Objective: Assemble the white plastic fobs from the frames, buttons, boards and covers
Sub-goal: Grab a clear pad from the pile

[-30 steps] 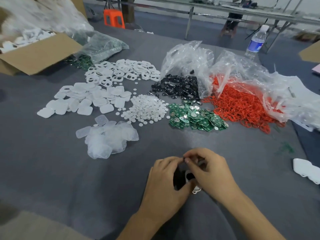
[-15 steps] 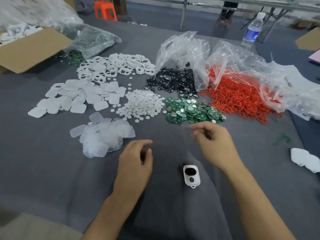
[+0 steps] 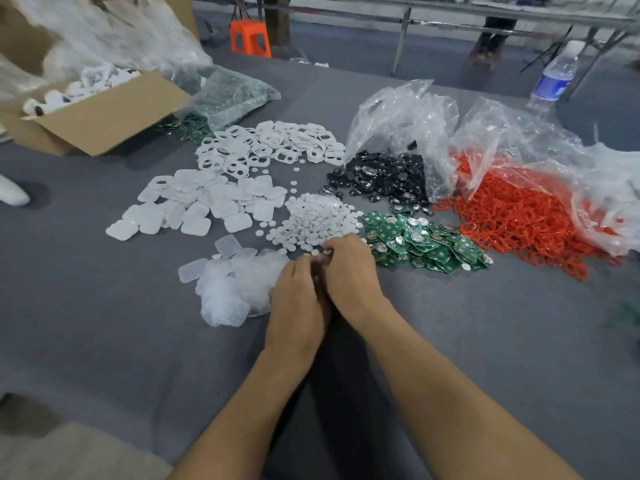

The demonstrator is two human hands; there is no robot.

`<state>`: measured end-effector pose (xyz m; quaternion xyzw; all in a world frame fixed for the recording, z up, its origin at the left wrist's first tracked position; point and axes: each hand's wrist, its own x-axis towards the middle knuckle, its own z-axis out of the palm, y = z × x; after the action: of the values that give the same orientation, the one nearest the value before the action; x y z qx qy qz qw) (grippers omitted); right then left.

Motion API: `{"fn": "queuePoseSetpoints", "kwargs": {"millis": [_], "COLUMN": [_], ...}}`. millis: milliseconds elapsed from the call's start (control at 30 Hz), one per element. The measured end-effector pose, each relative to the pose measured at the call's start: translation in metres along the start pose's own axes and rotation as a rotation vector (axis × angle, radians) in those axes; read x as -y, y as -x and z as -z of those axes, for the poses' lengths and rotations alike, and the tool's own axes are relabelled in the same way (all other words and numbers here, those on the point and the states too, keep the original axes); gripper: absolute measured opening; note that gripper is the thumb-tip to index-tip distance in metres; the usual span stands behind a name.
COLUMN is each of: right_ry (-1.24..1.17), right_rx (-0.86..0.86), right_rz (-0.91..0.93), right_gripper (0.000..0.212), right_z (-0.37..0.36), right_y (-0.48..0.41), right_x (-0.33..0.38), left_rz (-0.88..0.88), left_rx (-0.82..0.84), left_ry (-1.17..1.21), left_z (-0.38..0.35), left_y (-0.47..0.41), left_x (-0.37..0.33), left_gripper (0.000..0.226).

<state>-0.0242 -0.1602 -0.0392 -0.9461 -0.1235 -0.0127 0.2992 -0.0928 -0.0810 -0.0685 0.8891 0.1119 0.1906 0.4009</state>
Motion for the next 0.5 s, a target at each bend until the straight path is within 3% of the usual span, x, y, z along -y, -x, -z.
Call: {"fn": "queuePoseSetpoints", "kwargs": {"millis": [167,333,500], "right_ry": [0.028,0.201,-0.155], "right_rx": [0.012,0.125,0.1], "right_rz": [-0.021,-0.006,-0.208], "right_gripper": [0.016,0.017,0.019], "right_z": [-0.001,0.005,0.017], "right_y": [-0.002,0.002,0.022], "right_x": [-0.001,-0.006,-0.024], "left_rz": [0.005,-0.011,-0.072], "left_rx": [-0.032,-0.051,0.057], "left_ry": [0.054,0.057,0.157], "left_z": [-0.004,-0.005,0.001], "left_y": [-0.002,-0.004,0.003], "left_x": [0.01,0.011,0.007], "left_gripper": [0.017,0.021,0.022]}}
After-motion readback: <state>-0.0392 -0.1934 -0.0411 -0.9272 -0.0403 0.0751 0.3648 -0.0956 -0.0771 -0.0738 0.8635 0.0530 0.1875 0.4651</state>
